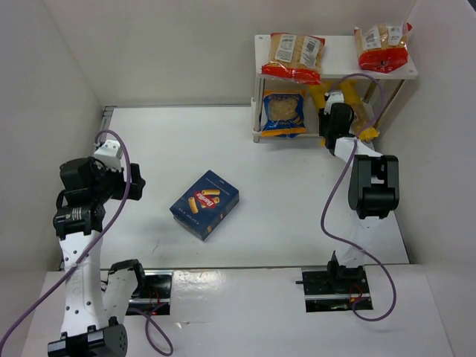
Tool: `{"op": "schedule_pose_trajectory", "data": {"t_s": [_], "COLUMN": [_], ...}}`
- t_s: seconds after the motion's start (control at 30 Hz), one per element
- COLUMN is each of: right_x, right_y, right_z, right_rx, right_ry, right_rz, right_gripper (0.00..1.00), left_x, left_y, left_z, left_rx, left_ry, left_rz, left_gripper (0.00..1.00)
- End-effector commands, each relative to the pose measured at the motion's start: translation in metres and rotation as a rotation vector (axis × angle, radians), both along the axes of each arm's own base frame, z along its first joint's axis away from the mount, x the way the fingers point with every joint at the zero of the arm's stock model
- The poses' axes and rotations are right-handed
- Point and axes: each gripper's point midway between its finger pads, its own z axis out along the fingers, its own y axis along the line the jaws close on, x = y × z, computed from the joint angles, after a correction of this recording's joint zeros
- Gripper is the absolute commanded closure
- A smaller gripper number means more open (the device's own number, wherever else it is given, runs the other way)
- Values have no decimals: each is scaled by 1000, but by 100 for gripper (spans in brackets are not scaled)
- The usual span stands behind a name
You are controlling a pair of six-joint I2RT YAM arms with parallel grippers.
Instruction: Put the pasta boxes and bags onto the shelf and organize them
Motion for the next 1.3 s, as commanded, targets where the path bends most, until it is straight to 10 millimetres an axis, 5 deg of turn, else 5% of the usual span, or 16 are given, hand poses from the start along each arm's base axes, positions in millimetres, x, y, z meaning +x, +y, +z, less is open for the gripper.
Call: {"op": "schedule_pose_trajectory", "data": {"t_s": [0.0,0.67,0.97,1.27], "right_x": [42,66,70,73], "right_y": [-2,-4,-6,-8], "right_z": [108,78,75,69], "right_rx": [9,9,7,-4], "right_ry": [-335,-320,-309,-279], "right_rz": [-31,-40,-49,-56], "right_gripper": [100,99,70,57], "left_x": [4,3,3,3], "left_y": [1,4,5,5], "left_z": [8,9,9,9], "left_rx": [1,-3,-7,1], "left_ry": [-37,-51,-53,-54], "left_rz": [-11,-11,-9,-14], "left_gripper": [0,0,0,0]}}
